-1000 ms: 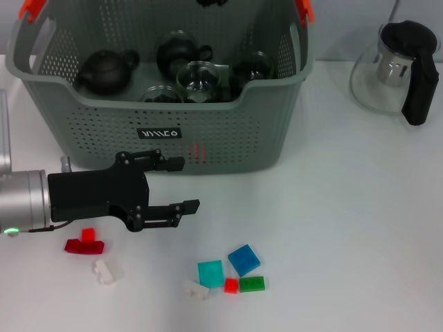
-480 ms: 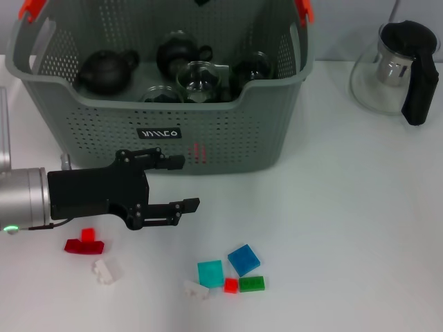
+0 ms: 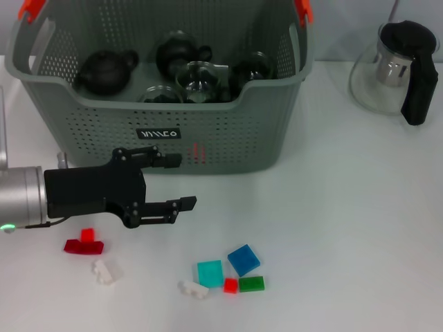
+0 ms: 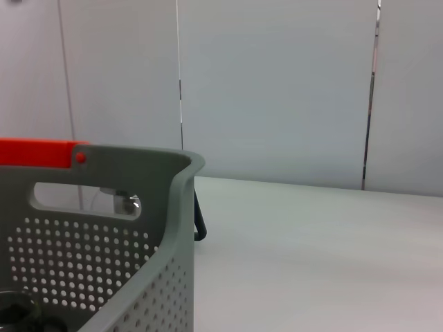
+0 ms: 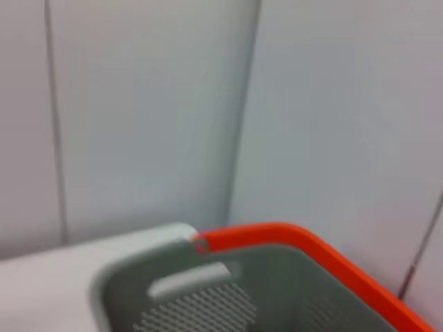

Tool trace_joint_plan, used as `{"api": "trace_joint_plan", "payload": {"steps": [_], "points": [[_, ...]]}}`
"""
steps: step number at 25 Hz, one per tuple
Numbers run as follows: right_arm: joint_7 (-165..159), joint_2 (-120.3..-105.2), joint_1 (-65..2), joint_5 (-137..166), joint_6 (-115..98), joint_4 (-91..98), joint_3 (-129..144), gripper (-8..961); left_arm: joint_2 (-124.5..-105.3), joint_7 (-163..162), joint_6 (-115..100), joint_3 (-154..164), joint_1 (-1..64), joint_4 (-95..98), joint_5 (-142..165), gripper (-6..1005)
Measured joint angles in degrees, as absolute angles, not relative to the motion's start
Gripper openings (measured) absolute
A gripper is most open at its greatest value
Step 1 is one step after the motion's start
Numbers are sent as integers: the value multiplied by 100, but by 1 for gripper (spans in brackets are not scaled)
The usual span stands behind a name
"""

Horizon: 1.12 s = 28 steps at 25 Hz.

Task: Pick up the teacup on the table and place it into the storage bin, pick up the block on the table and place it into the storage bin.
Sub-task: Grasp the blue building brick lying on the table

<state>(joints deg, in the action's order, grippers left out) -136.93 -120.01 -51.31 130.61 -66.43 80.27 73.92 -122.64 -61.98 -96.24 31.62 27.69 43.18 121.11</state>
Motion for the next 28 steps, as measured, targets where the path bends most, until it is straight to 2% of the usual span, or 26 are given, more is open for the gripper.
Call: {"api": "trace_joint_plan", "payload": {"steps": [6, 9, 19, 28], "points": [[-13004, -11993, -3933, 11962, -7479, 8934, 7034, 936, -12252, -6245, -9624, 3099, 2769, 4329, 12146, 752], [-12756, -11988, -3629, 11795, -8249, 9113, 6731, 936, -12242, -6250, -9628, 3084, 2769, 4331, 12149, 752], [-12676, -11997, -3387, 12236, -10514, 9097, 6342, 932, -12242, -6249, -9633, 3011, 2736, 4334, 12138, 753], [-12646, -12019, -3504, 13262, -10161, 8171, 7339, 915, -12254, -6223, -9661, 2944, 2640, 4342, 12178, 752]]}}
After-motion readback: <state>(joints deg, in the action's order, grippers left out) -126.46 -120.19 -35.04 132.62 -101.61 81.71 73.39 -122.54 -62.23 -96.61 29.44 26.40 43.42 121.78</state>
